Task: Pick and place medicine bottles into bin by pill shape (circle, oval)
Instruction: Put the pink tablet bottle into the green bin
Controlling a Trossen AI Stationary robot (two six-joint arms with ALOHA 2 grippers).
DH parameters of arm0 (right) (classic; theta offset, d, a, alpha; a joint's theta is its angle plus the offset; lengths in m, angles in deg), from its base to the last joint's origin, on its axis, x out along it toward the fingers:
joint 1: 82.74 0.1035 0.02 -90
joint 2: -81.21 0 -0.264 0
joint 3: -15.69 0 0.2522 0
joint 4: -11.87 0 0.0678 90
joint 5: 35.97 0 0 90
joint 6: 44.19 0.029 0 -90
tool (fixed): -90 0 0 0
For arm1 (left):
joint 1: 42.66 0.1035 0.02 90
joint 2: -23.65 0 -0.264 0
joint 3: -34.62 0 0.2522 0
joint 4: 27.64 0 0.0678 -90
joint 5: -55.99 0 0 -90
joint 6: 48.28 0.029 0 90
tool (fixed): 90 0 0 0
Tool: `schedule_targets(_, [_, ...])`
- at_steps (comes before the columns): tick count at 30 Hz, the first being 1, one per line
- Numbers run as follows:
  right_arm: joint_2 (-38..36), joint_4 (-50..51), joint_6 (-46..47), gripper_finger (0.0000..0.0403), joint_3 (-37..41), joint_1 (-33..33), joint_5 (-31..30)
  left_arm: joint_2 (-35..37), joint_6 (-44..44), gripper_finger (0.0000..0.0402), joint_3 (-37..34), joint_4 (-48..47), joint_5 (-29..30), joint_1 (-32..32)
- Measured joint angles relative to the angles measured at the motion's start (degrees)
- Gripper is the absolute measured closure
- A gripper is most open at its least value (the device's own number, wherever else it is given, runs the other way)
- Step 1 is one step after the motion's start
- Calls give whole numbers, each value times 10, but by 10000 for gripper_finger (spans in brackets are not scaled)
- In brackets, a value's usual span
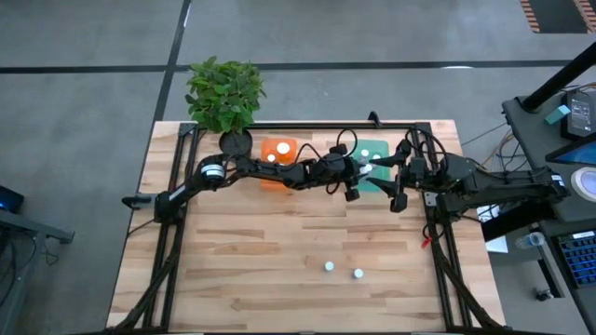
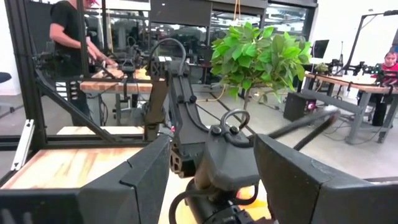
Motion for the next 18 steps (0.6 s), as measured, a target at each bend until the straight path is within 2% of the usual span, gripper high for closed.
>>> schedule_targets(13, [-1,-1,-4,184,0,0,-2,0,-30,303,-15,-5,0,0])
schedule_targets(18, [-1,-1,-5,184,0,0,-2,0,-30,285,-16,-5,0,0])
